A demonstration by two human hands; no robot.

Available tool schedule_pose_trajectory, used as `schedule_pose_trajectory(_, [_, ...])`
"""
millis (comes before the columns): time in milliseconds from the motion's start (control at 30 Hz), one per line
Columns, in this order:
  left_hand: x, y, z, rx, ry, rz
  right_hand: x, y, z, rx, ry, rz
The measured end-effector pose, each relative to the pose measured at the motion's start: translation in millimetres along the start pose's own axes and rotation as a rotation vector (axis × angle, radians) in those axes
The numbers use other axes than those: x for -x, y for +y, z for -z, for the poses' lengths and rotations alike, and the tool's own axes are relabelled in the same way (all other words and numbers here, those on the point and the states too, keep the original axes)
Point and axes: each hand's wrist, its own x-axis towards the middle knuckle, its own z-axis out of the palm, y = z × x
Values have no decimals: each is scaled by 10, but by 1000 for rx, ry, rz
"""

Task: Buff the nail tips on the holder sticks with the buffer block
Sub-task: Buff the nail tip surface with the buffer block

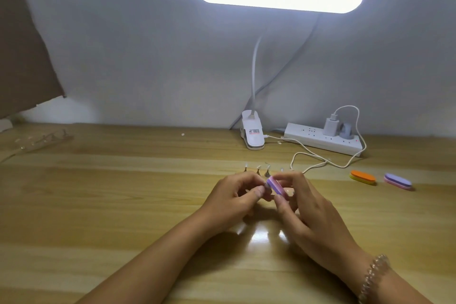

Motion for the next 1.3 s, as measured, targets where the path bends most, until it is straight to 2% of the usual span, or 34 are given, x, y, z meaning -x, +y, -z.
schedule_pose_trajectory(200, [-27, -54, 12, -18, -11, 4, -14, 39, -24, -56, -6, 5])
schedule_pose_trajectory(333, [-18, -49, -4, -69, -55, -9, -82, 101, 21, -191, 50, -130])
schedule_pose_trajectory(500, [-19, -64, 15, -116, -100, 7, -15, 47, -4, -9, -25, -48])
schedule_pose_trajectory(633, [-23, -80, 16, -131, -110, 8, -79, 129, 27, -64, 83, -162])
schedule_pose_trajectory(733, [-18, -77, 19, -150, -102, -13, -12, 76, -11, 45, -13, -33])
schedule_pose_trajectory(800, [-27, -76, 29, -130, -93, -12, -1, 42, -26, 34, -67, -22])
schedule_pose_trajectory(933, [-22, -46, 21, -78, -91, 10, -56, 88, 10, 8, 86, -102])
schedule_pose_trajectory(1067, [-20, -56, 10, -143, -100, -6, 6, 51, -37, 118, 21, 19])
schedule_pose_trajectory(1133, [-9, -34, 2, -117, -105, 10, -27, 58, -26, 47, 43, -43])
schedule_pose_trajectory(1233, [23, 8, -10, -11, -127, 17, -92, 132, 40, -140, 205, -204])
schedule_pose_trajectory(1300, [37, 4, -9, -62, -122, 6, -83, 149, 63, -196, 243, -228])
